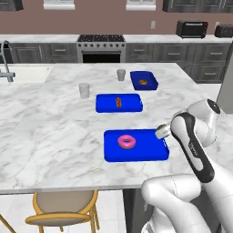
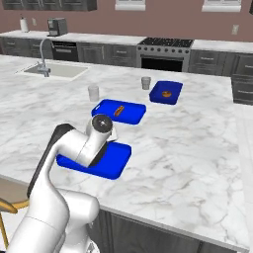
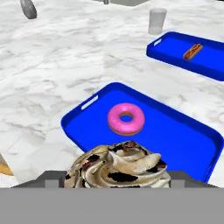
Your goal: Take the donut and cupcake from the fridge and place them on the empty tray on the dining counter.
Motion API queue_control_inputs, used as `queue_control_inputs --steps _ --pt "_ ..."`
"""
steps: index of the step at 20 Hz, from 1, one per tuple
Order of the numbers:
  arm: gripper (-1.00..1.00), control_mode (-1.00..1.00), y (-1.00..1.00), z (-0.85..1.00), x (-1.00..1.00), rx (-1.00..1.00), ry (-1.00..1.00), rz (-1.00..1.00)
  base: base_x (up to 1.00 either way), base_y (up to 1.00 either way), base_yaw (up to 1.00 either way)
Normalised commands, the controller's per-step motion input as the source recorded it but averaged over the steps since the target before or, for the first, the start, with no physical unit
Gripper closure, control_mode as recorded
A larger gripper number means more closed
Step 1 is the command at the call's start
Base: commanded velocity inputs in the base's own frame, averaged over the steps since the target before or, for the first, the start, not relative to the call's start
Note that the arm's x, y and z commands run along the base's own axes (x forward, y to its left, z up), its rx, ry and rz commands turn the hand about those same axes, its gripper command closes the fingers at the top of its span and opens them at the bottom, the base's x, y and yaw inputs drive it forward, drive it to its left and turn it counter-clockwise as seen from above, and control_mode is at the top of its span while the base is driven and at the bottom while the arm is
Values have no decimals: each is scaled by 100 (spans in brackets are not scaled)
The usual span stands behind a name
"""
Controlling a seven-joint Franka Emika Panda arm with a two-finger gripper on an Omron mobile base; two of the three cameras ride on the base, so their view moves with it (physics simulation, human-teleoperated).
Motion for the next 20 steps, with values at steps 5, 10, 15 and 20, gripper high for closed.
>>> queue_control_inputs --steps 5,10,15,20 --pt "100 -100 -4 -33 1 17 -6 0 0 0 0" --pt "100 -100 -6 -20 7 2 -15 2 0 0 0" --pt "100 -100 -6 -32 18 -2 -32 2 0 0 0" --pt "100 -100 -2 -22 24 -1 -19 2 0 0 0"
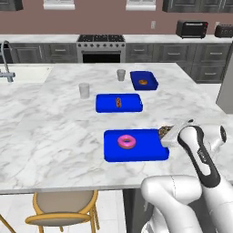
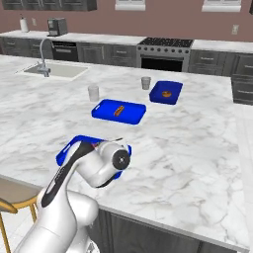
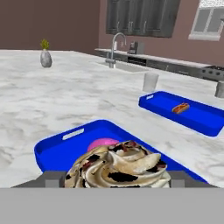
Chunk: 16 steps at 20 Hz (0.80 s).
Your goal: Take the donut and cupcake from the fridge and place them on the empty tray on the dining counter.
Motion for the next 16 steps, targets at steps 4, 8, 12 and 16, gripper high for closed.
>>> queue_control_inputs --steps 4,8,12,16 --pt "100 -100 0 -4 39 0 4 1 0 0 0" --pt "100 -100 2 -17 34 0 24 4 0 0 0" --pt "100 -100 4 -42 28 0 24 6 0 0 0" --pt "100 -100 0 -53 10 0 5 10 0 0 0"
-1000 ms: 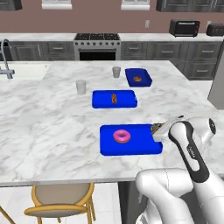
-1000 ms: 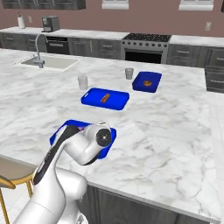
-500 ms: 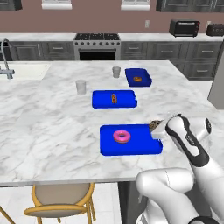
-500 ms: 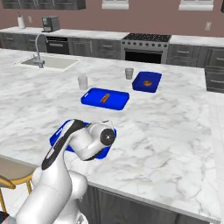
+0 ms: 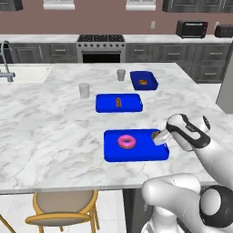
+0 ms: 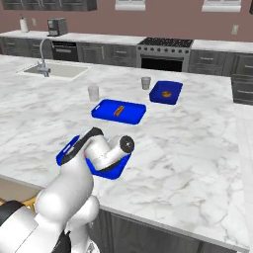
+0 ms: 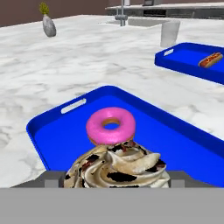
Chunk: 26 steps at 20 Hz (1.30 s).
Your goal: Take the donut and cupcake from the fridge and place them on the empty tray on the dining counter.
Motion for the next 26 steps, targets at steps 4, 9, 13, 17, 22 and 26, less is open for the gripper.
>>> queue_control_inputs --steps 4,9,13,17,22,26 --pt "100 -100 0 -54 0 0 0 11 0 0 0" --pt "-100 -100 0 -35 4 0 0 9 0 0 0" --pt "-100 -100 0 2 6 0 0 5 0 0 0" --pt "-100 -100 0 28 0 0 0 7 0 0 0" --pt "-100 -100 -1 41 -5 0 -1 6 0 0 0" --pt "-100 -100 -6 77 -23 0 -1 3 0 0 0"
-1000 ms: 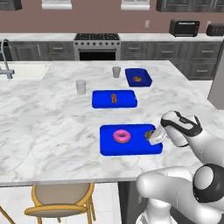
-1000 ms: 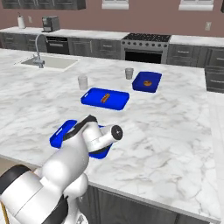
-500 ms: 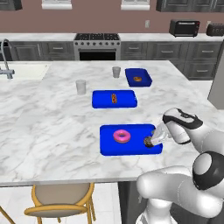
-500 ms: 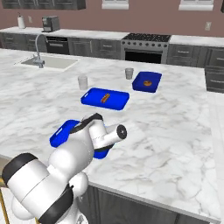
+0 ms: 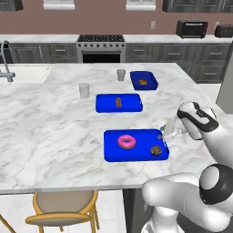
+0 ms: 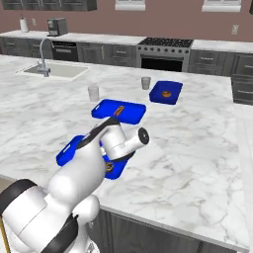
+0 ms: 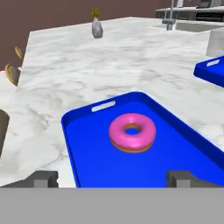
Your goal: Take the donut and cupcake from the fridge and place them on the empty tray on the dining counter.
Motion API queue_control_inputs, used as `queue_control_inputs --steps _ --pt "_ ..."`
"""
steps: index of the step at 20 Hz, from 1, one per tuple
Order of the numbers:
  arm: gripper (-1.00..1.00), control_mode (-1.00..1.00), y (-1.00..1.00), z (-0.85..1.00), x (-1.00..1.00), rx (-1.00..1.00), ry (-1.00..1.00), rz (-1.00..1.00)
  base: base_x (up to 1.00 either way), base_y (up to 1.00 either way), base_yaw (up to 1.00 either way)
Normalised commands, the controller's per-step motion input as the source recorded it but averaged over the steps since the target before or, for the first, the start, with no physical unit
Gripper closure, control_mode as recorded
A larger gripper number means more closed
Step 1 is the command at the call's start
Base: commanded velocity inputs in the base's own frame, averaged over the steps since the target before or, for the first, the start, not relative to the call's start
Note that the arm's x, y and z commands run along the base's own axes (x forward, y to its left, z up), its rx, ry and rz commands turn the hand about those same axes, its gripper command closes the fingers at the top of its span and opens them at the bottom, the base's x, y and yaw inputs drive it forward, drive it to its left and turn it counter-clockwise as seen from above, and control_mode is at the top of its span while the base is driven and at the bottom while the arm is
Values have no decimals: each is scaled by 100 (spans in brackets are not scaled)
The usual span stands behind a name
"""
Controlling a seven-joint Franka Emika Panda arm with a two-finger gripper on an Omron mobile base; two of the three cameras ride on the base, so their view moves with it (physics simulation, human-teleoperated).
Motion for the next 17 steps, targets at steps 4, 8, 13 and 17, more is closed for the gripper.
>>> queue_control_inputs --steps 4,8,13,17 --pt "-100 -100 -6 87 -53 0 -1 5 0 0 0" --pt "-100 -100 -18 98 -88 0 12 0 0 0 0" --pt "-100 -100 -42 71 -100 0 7 -9 0 0 0" --pt "-100 -100 -59 59 -100 0 1 -16 0 0 0"
